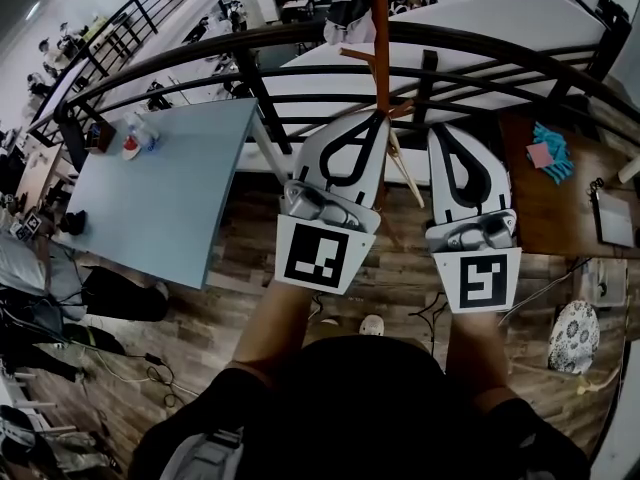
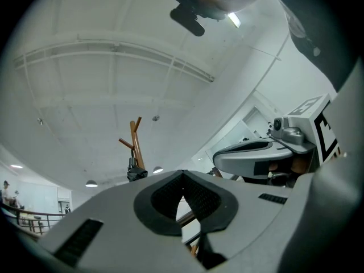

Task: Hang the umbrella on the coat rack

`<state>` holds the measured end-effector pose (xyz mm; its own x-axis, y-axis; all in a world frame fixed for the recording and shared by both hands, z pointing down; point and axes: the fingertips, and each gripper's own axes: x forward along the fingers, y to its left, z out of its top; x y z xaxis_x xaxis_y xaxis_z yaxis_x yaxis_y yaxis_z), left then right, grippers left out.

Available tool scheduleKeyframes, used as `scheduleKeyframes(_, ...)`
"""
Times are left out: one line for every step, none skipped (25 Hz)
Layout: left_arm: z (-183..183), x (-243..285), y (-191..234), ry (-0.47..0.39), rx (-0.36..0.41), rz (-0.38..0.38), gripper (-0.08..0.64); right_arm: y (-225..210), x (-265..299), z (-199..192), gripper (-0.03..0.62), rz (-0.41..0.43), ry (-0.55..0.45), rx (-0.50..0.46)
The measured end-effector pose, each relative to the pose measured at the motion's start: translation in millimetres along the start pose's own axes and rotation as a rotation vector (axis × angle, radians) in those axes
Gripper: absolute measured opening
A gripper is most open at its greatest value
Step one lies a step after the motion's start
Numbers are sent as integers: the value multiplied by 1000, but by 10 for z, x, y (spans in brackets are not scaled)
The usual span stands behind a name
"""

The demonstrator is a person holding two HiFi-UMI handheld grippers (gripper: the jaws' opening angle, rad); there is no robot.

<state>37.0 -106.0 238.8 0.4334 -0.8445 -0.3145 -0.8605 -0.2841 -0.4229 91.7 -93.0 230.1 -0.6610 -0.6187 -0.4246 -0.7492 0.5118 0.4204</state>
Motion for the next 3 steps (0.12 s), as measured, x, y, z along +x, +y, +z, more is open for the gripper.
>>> scheduleKeyframes(1, 3, -2, 0, -2, -1, 11, -3, 0, -4, 29, -2, 3, 2)
scheduleKeyframes(3, 5, -5, -1, -2, -3, 11, -4, 0, -7, 29, -4, 6, 4)
scheduleKeyframes(4, 8, -8, -1, -3, -5, 11, -6, 0, -10, 29, -5, 9, 5)
